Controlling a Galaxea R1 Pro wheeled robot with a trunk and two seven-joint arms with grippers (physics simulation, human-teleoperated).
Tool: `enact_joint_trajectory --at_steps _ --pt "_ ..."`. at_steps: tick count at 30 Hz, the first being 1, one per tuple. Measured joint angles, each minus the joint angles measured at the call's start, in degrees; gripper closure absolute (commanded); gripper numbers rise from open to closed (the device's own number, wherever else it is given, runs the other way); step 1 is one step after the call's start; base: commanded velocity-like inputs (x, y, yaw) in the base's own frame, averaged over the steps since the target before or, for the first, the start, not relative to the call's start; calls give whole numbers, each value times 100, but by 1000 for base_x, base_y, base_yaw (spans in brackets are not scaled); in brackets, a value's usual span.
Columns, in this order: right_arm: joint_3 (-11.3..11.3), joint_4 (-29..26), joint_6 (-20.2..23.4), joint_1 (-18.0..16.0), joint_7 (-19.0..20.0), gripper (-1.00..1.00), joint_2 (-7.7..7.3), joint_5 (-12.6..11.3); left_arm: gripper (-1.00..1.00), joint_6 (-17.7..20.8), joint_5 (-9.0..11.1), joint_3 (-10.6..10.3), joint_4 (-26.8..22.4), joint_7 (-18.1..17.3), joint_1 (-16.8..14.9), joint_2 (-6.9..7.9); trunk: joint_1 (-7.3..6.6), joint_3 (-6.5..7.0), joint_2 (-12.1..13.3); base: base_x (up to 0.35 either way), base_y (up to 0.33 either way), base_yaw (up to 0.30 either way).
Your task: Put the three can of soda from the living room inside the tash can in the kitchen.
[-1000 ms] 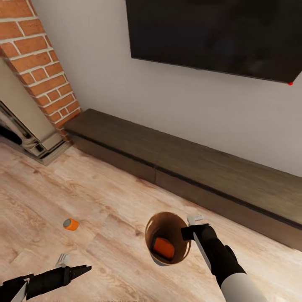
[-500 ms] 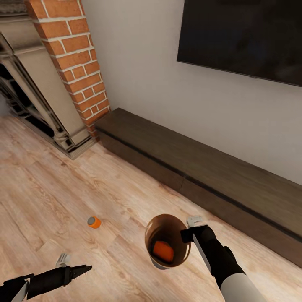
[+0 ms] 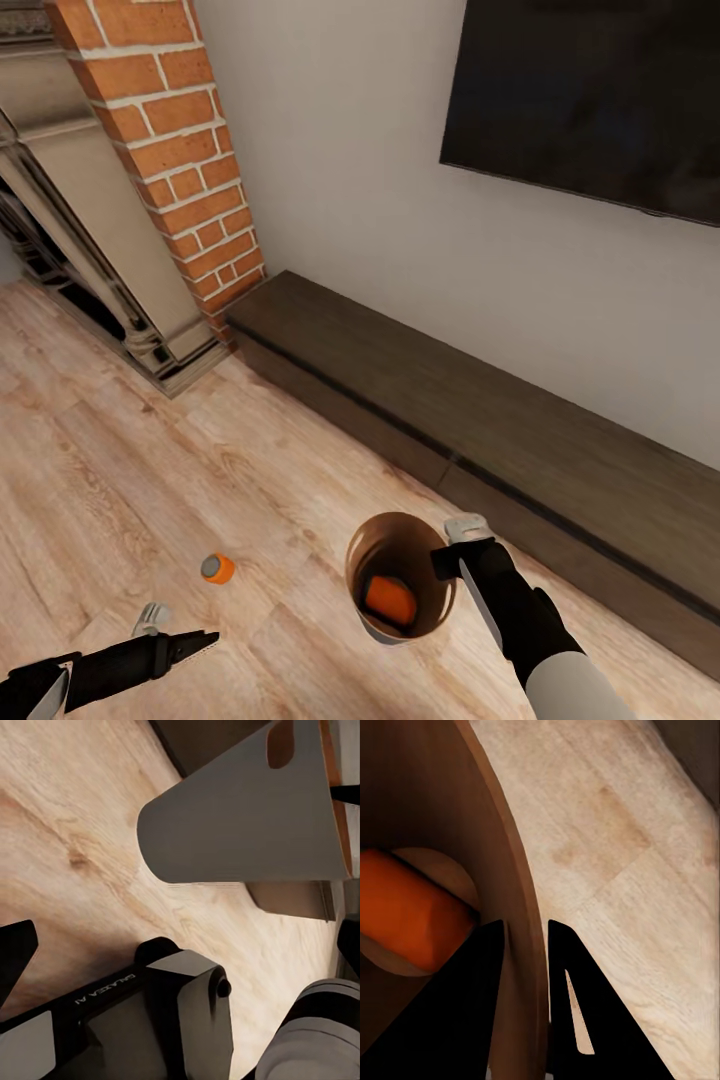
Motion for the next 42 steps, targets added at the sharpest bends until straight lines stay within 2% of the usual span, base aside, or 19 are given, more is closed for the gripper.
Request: enact_joint_trajectory --at_steps 14,17,19,23,25,27,28,29,30,31,33,35,36,38,40,42 --pt "1 9 -8 0 4 100 1 -46 -100 -5 0 3 16 3 -1 5 0 0 0 157 256 0" --pt "2 9 -9 0 4 100 1 -54 -100 -100 1 25 20 229 2 6 0 0 0 42 73 0" --pt "3 9 -9 -1 2 100 0 -28 -100 -328 14 79 17 723 2 -4 0 0 0 16 28 0" --pt "6 9 -9 -2 4 100 2 -46 -100 -472 33 117 -15 1309 -1 -43 0 0 0 8 14 0" --pt "3 10 -9 -1 2 100 3 -33 -100 -505 44 126 -294 1855 -4 -235 0 0 0 3 5 0" --pt "2 10 -9 0 3 100 1 -36 -100 -517 40 131 -918 2870 -5 -649 0 0 0 1 2 0" --pt "2 9 -9 -2 3 100 3 -34 -100 -521 35 132 -1058 3203 -5 -768 0 0 0 1 1 0" --pt "2 10 -9 -1 3 100 2 -41 -100 -540 39 129 -1332 4167 -5 -1040 0 0 0 0 0 0" --pt "2 9 -9 -2 3 100 2 -40 -100 -548 38 129 -1406 4480 -6 -1132 0 0 0 0 0 0" --pt "1 9 -9 -1 3 100 1 -38 -100 -563 43 123 -1573 5047 -6 -1275 0 0 0 0 0 0" --pt "1 9 -9 -2 1 100 1 -34 -100 -573 43 120 -1779 5445 -6 -1404 0 0 0 0 0 0" --pt "1 10 -9 -1 0 100 1 -36 -100 -577 36 119 -1873 5596 -6 -1468 0 0 0 0 0 0" --pt "1 9 -9 -2 -2 100 1 -38 -100 -581 33 118 -1943 5784 -6 -1522 0 0 0 0 0 0" --pt "1 10 -9 -1 -4 100 1 -35 -100 -589 30 118 -1993 6043 -6 -1561 0 0 0 0 0 0" --pt "4 9 -9 -2 -5 100 2 -32 -100 -684 23 120 -2008 6523 -6 -1598 0 0 0 0 0 0" --pt "7 9 -9 -2 -5 100 6 -36 -100 -864 20 125 -1988 6717 -6 -1603 0 0 0 0 0 0"
